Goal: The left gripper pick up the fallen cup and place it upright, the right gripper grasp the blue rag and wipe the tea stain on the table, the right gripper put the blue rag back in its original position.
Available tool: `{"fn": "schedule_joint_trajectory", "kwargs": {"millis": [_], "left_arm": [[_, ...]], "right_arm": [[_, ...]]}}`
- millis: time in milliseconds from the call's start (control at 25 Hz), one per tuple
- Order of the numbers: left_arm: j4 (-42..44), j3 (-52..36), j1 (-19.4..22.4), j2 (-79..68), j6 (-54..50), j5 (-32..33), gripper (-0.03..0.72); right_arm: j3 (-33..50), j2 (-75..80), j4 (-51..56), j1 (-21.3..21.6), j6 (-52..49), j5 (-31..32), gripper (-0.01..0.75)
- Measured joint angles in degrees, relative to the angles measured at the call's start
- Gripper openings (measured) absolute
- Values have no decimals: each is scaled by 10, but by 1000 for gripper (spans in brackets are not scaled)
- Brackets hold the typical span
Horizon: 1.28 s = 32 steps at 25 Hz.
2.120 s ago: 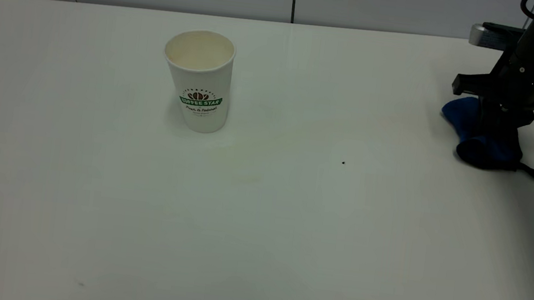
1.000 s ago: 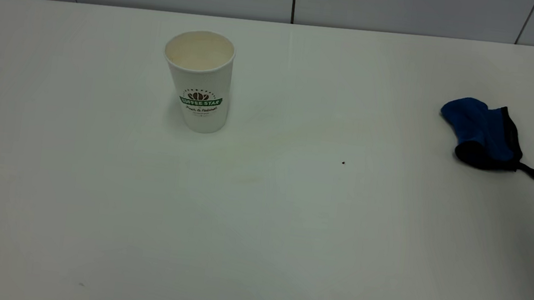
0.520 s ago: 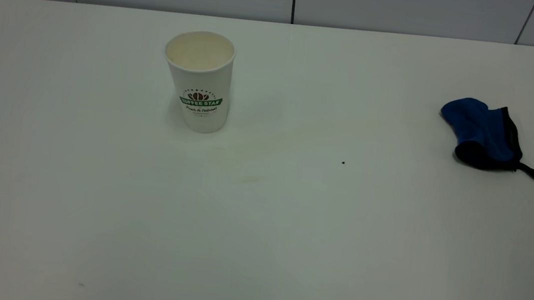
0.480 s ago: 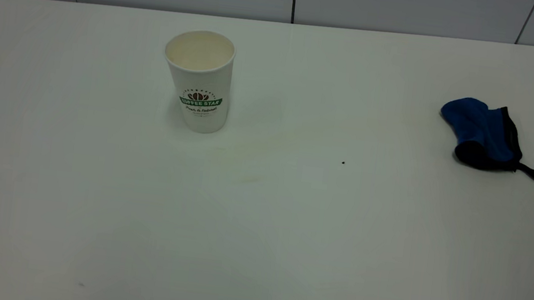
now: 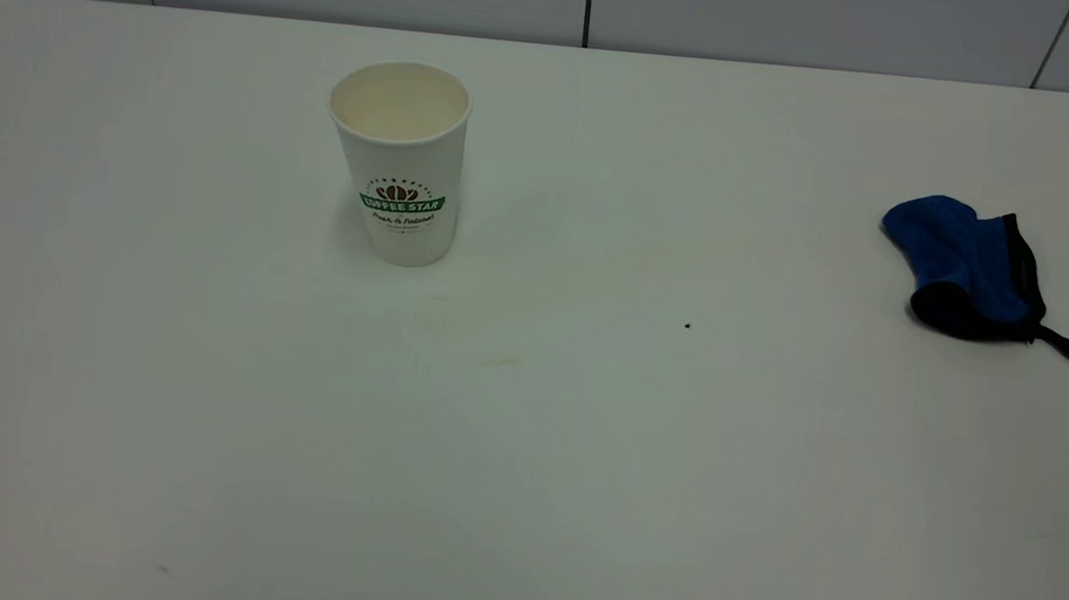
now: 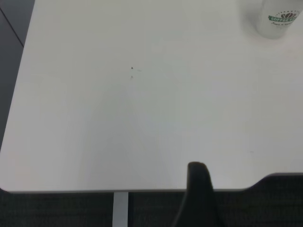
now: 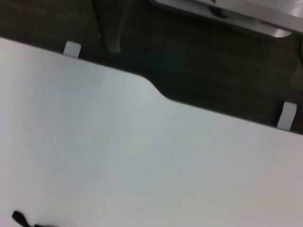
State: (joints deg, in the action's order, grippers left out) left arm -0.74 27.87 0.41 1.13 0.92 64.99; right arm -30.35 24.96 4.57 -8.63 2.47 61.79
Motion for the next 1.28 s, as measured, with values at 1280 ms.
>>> {"fn": "schedule_joint_trajectory", "kwargs": {"millis": [1280], "left_arm": [[0, 0, 0, 0, 0, 0, 587]], "right_arm": [[35, -200, -18, 17, 1, 16, 410]]}}
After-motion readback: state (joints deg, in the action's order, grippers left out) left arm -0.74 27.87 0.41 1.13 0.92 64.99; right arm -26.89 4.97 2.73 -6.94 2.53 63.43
